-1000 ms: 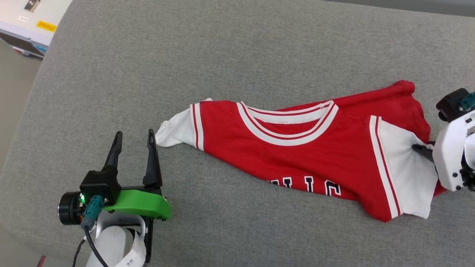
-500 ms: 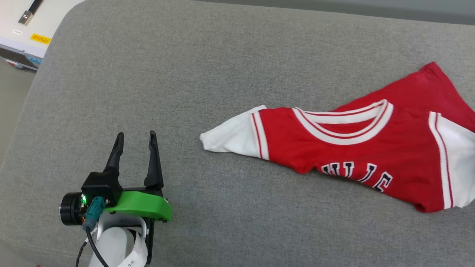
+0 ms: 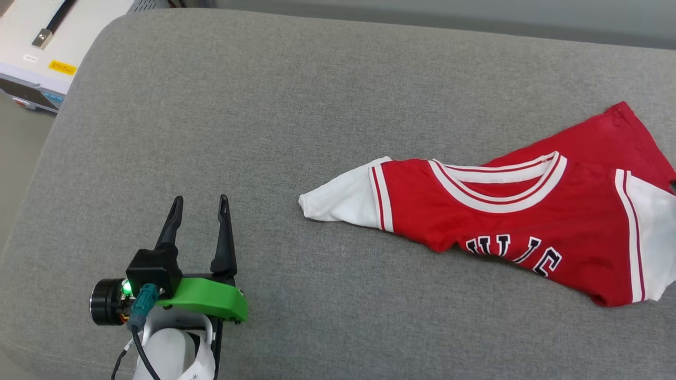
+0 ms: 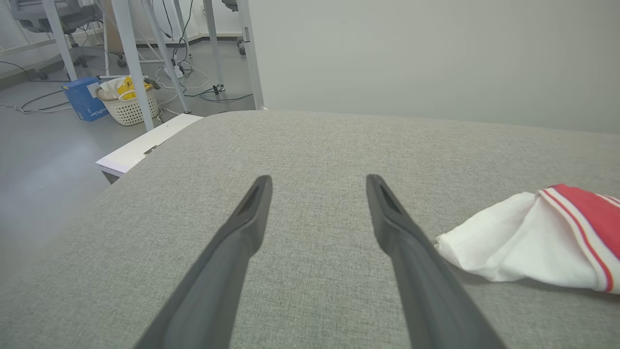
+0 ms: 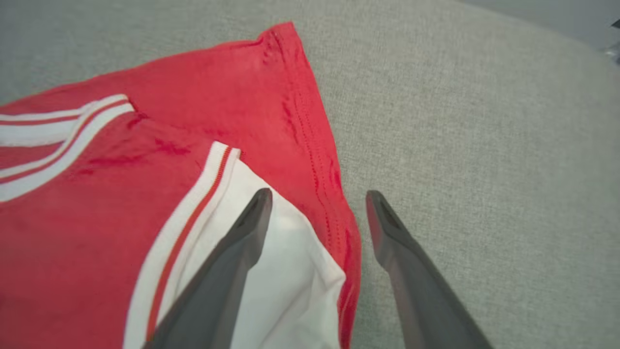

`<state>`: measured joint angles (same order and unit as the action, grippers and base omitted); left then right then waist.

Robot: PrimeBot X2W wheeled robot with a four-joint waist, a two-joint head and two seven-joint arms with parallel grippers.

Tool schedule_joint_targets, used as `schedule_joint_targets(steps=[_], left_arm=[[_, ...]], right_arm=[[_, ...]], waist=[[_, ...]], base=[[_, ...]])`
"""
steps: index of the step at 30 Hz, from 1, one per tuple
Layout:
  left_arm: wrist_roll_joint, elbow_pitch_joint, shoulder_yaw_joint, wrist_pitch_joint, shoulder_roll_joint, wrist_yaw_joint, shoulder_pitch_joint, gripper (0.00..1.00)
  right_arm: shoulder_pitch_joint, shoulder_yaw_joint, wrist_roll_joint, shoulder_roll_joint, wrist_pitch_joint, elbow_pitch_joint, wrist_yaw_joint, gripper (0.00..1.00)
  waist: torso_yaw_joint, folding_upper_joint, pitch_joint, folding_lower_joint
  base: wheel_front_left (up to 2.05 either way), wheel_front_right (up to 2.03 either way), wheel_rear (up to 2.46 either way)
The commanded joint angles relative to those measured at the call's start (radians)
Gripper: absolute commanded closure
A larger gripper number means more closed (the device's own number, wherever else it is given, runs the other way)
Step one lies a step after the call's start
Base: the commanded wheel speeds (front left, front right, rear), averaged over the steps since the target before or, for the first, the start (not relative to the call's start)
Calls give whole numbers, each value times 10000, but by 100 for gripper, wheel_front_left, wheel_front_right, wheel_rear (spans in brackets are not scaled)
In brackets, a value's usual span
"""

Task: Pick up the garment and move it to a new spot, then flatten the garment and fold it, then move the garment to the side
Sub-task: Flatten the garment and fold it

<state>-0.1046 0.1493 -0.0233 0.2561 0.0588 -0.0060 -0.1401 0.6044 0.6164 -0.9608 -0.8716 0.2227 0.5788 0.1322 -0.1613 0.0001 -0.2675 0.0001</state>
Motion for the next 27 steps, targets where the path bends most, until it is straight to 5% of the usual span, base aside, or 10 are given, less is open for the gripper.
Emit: schedule_joint_targets(steps=[1, 6, 11, 14, 23, 27], left_arm=[[71, 5, -6, 57, -65, -69, 191, 0], [142, -53, -40, 57, -73, -84, 326, 0], [191, -170, -88, 57, -77, -104, 365, 0], [204, -286, -154, 57, -79, -127, 254, 0], [81, -735, -464, 57, -83, -34, -328, 0], [-52, -806, -697, 57, -84, 36, -601, 0]], right_arm=[[112, -91, 100, -85, -283, -191, -15, 0], [259, -408, 368, -394, -901, -1167, -15, 0], [735, -771, 605, -570, -422, -2058, -15, 0], [1240, -700, 1263, -794, 654, -2279, -15, 0], [2810, -996, 917, -194, 4994, -1366, -15, 0], [3322, -925, 1405, 58, 5939, -845, -15, 0]], waist=[[31, -1, 163, -1], [75, -1, 287, -1], [106, -1, 127, -1], [45, -1, -141, -1], [-312, -1, -1290, -1], [-489, -1, -1793, -1]], base=[[0, 0, 0], [0, 0, 0], [0, 0, 0], [0, 0, 0], [0, 0, 0], [0, 0, 0]])
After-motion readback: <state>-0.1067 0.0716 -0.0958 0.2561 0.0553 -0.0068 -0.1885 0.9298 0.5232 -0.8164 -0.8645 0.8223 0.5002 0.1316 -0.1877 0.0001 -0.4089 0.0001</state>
